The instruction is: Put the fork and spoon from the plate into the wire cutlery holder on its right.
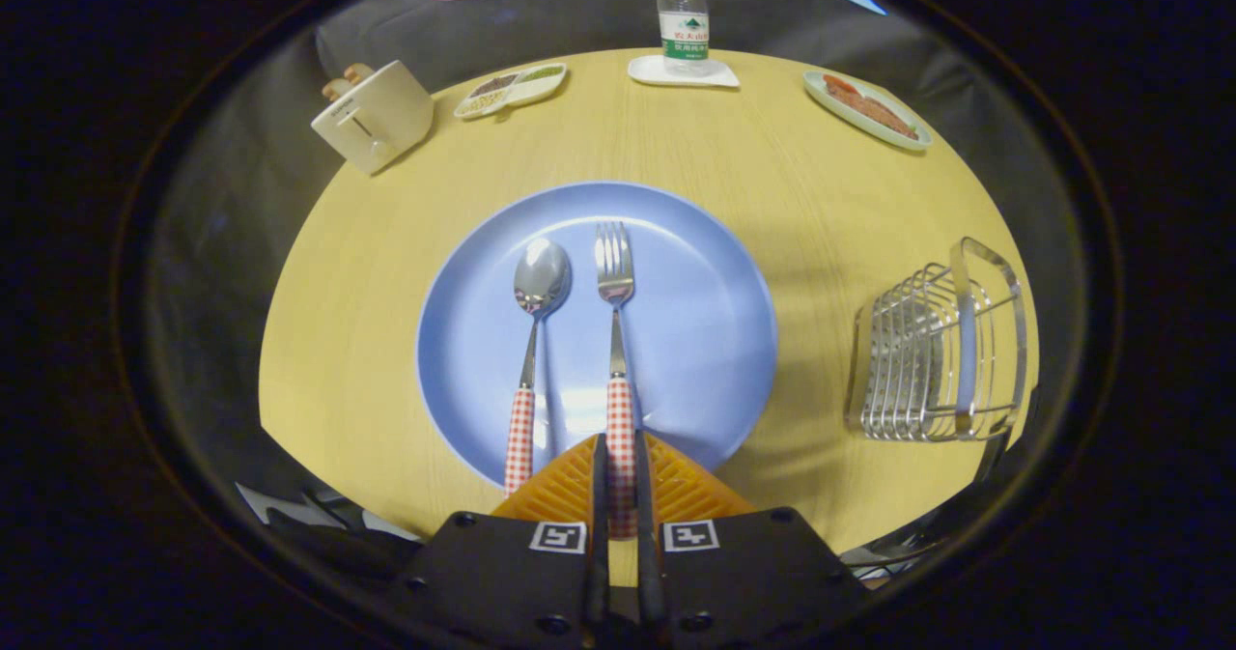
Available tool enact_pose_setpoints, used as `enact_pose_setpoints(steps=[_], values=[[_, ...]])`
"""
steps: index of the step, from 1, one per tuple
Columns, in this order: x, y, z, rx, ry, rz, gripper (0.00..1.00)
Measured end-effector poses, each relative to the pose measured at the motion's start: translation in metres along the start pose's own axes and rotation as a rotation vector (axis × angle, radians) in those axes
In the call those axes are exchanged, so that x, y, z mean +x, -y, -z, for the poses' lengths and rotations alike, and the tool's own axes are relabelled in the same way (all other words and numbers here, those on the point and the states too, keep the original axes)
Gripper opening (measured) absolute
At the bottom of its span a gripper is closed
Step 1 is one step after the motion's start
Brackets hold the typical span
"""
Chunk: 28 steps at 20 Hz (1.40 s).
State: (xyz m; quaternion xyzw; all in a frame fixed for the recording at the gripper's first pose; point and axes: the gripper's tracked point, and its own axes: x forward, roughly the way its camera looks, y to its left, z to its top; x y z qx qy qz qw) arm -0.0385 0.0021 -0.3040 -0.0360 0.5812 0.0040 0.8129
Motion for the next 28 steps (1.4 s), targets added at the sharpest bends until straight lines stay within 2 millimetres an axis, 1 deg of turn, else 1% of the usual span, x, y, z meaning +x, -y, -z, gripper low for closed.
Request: enact_pose_setpoints(steps=[2,4,6,8,9,11,13,16,19,22,25,27,28], values=[[-0.012,0.005,-0.004,-0.007,0.014,-0.004,0.15],[-0.029,0.005,-0.008,0.013,0.030,-0.043,0.15],[-0.053,0.004,-0.010,0.055,0.036,-0.106,0.15],[-0.079,0.011,-0.007,0.098,0.022,-0.154,0.15],[-0.091,0.019,-0.003,0.109,0.007,-0.162,0.15],[-0.114,0.042,0.004,0.107,-0.031,-0.145,0.15],[-0.133,0.066,0.007,0.104,-0.065,-0.115,0.15],[-0.154,0.103,0.004,0.116,-0.119,-0.068,0.15],[-0.166,0.135,0.001,0.132,-0.206,-0.030,0.15],[-0.172,0.156,0.004,0.119,-0.344,-0.006,0.15],[-0.170,0.167,0.009,0.094,-0.530,-0.021,0.15],[-0.162,0.180,0.004,0.076,-0.633,-0.005,0.15],[-0.157,0.185,-0.001,0.057,-0.665,0.006,0.15]])
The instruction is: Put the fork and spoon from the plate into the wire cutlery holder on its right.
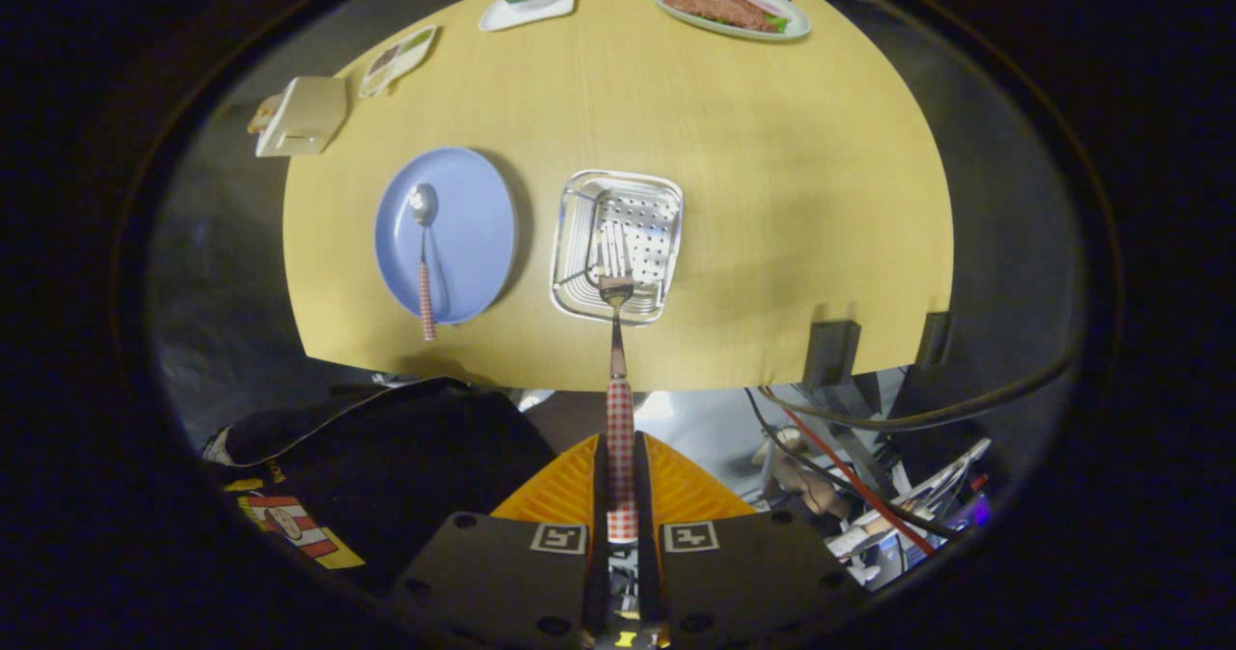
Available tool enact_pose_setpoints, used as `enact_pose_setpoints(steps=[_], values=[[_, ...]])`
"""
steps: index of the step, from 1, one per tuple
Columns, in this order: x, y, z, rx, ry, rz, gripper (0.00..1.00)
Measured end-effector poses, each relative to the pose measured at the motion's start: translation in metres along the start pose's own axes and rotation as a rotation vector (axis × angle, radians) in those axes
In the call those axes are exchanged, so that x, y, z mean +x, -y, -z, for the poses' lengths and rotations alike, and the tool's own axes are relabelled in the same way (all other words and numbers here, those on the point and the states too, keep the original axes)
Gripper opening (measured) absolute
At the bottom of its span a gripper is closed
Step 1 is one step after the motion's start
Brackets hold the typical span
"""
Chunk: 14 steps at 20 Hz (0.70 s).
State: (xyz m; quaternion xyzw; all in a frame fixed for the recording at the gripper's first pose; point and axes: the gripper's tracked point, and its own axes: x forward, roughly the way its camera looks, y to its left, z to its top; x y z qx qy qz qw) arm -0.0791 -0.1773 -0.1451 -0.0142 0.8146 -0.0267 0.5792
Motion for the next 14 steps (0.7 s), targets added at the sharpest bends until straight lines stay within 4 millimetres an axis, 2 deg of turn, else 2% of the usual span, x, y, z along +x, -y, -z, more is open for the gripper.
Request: enact_pose_setpoints(steps=[2,6,10,12,14], values=[[0.005,0.007,-0.015,-0.011,-0.065,0.023,0.15],[0.012,0.004,-0.031,-0.072,-0.180,0.065,0.15],[0.018,0.001,-0.049,-0.049,-0.186,0.076,0.15],[0.019,-0.002,-0.052,-0.018,-0.168,0.053,0.22],[0.015,-0.006,-0.052,-0.002,-0.135,0.027,0.57]])
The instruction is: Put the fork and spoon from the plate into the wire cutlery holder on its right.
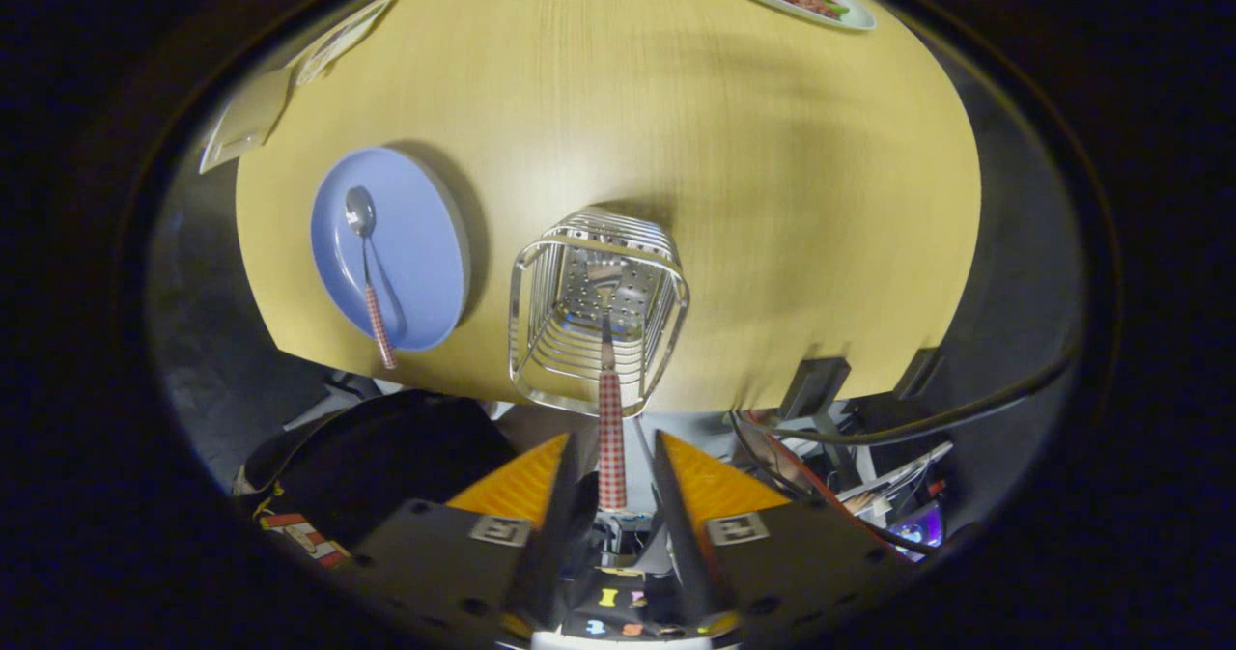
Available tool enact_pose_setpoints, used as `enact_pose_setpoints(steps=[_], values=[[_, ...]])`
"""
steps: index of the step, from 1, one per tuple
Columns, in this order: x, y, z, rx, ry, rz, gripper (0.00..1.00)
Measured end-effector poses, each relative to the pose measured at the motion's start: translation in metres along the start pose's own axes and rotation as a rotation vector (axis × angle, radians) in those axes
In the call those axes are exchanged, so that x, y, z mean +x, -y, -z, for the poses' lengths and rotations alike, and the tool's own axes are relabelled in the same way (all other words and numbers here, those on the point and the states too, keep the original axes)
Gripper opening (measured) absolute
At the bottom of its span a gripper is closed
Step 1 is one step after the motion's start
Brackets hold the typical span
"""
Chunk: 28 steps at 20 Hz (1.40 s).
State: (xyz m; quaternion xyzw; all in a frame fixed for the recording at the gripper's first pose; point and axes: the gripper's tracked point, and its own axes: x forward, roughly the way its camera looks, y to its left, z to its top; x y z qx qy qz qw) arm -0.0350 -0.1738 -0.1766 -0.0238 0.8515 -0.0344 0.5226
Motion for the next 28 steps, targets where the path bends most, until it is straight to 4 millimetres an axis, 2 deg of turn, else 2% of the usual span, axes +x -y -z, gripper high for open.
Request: enact_pose_setpoints(steps=[2,5,8,11,13,16,19,21,24,28], values=[[-0.003,-0.003,0.007,0.018,0.045,-0.022,0.92],[-0.015,-0.008,0.016,0.042,0.142,-0.067,0.96],[-0.035,-0.023,0.016,0.018,0.290,-0.130,1.00],[-0.054,-0.056,0.016,-0.027,0.415,-0.175,1.00],[-0.062,-0.087,0.016,-0.090,0.480,-0.220,1.00],[-0.062,-0.134,0.011,-0.136,0.551,-0.279,1.00],[-0.052,-0.178,-0.002,-0.181,0.613,-0.330,1.00],[-0.037,-0.198,-0.014,-0.192,0.653,-0.335,1.00],[-0.002,-0.209,-0.033,-0.199,0.684,-0.251,1.00],[0.049,-0.213,-0.039,-0.209,0.613,-0.174,1.00]])
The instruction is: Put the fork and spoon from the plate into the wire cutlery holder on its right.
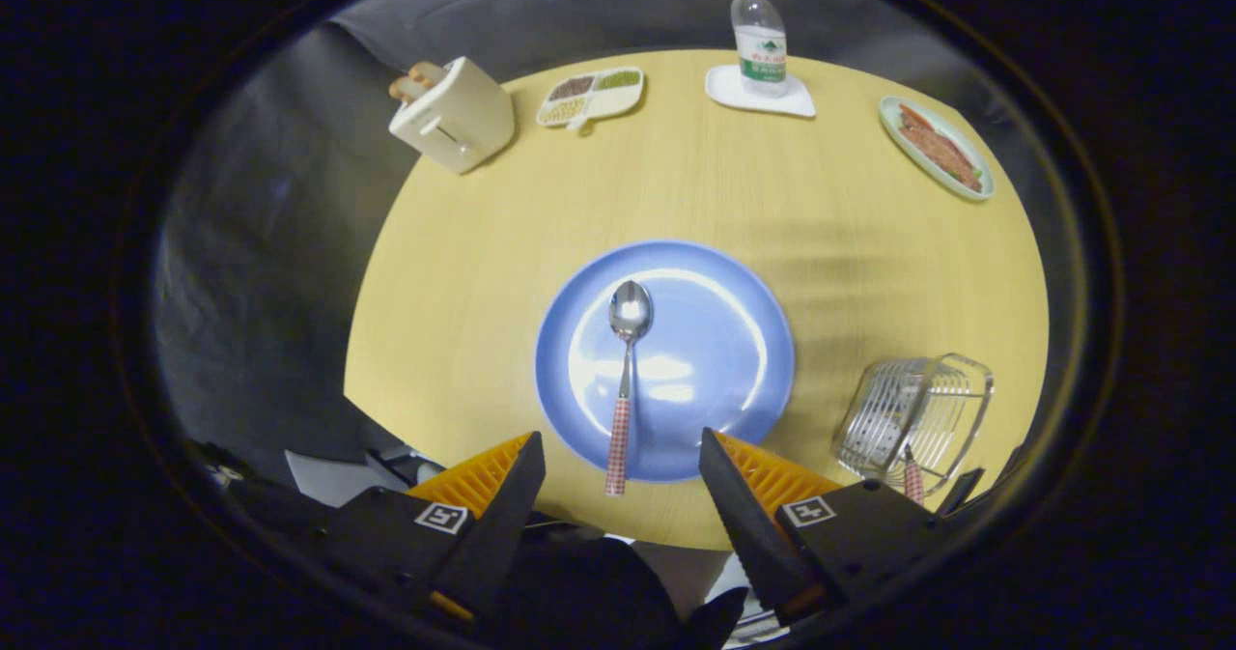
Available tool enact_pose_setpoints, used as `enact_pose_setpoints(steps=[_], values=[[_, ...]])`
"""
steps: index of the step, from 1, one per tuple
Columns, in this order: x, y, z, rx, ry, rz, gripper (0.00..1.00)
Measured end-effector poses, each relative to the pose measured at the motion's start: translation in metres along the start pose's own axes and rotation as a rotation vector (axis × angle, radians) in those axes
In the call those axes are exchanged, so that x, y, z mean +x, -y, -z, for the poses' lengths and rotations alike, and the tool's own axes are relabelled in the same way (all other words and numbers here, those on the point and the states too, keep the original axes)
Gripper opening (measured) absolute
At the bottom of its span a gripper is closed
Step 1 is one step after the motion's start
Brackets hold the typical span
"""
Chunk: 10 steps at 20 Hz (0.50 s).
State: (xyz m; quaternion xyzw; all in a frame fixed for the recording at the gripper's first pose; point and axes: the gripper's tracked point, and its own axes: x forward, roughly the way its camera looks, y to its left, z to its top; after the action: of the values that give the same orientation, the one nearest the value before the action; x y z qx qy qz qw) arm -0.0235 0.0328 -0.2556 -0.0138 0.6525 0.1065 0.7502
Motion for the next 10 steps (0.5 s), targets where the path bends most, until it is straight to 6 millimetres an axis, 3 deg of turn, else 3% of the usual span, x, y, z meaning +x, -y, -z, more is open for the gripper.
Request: enact_pose_setpoints(steps=[5,10], values=[[0.040,0.009,0.012,-0.009,-0.081,0.058,1.00],[0.059,0.002,0.021,0.008,-0.163,0.056,0.99]])
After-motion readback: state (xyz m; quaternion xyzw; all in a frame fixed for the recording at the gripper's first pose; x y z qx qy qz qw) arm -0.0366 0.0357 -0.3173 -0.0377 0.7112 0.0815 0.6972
